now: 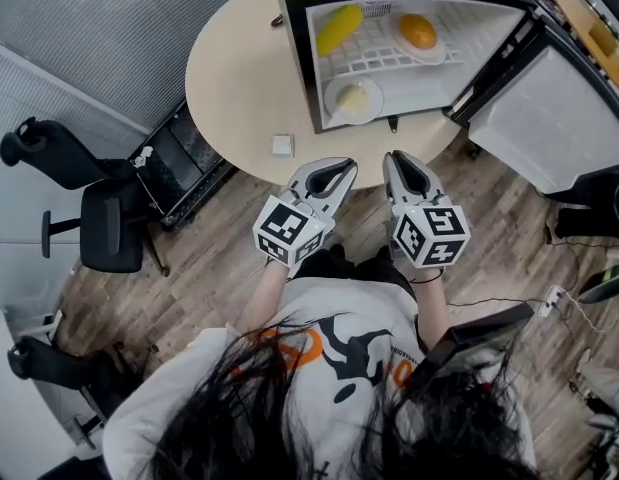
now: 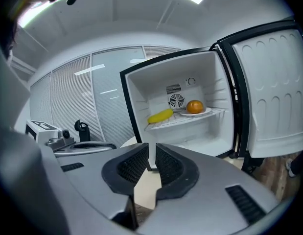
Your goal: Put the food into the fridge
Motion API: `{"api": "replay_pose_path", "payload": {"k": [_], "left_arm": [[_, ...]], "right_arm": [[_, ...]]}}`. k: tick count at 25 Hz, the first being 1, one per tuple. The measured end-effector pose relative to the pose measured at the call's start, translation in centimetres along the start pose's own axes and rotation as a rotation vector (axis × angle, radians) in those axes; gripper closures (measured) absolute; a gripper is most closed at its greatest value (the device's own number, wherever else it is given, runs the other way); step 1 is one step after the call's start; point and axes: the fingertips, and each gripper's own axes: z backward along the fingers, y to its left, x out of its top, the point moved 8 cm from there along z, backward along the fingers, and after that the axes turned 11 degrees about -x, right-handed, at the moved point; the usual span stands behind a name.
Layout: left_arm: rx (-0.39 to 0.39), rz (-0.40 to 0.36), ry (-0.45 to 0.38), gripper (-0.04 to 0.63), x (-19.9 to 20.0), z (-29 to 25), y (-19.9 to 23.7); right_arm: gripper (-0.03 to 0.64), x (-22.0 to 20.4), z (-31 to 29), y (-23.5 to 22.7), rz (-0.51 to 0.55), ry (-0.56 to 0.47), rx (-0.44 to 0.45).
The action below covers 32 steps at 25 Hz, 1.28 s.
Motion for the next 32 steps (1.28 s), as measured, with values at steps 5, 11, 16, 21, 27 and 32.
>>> {"api": "replay_pose_path", "payload": {"k": [5,11,16,21,27,32], "left_arm": [[0.009,-0.007,-0.002,0.581,0.2,-0.3,-1.3],[0.041,-0.018,-0.002,0.583,0.6,-1.1,-3.8],[0.074,-0.014,-0.009,0.581,0.5,-2.4,-7.7],[0.098,-0.011,0.003,0.581,-0.1,-4.4,-12.6],[0.112,-0.010,0.017,0.582,-1.2,-5.3,-18.5],[0.116,-0.015,0.037,0.581,-2.3,-5.3,-22.1]], "right_arm": [[0.580,-0.3,1.1,-1.0,-0.008,0.006,-0.006],[0.584,-0.8,3.1,-2.5,-0.017,0.007,0.026],[0.584,-1.5,6.4,-4.7,-0.011,0.015,0.059],[0.586,-2.3,10.3,-8.1,-0.017,0.025,0.069],[0.588,-4.2,14.7,-10.3,-0.027,0.044,0.104],[0.588,-5.5,17.4,-11.0,-0.026,0.050,0.126]]}}
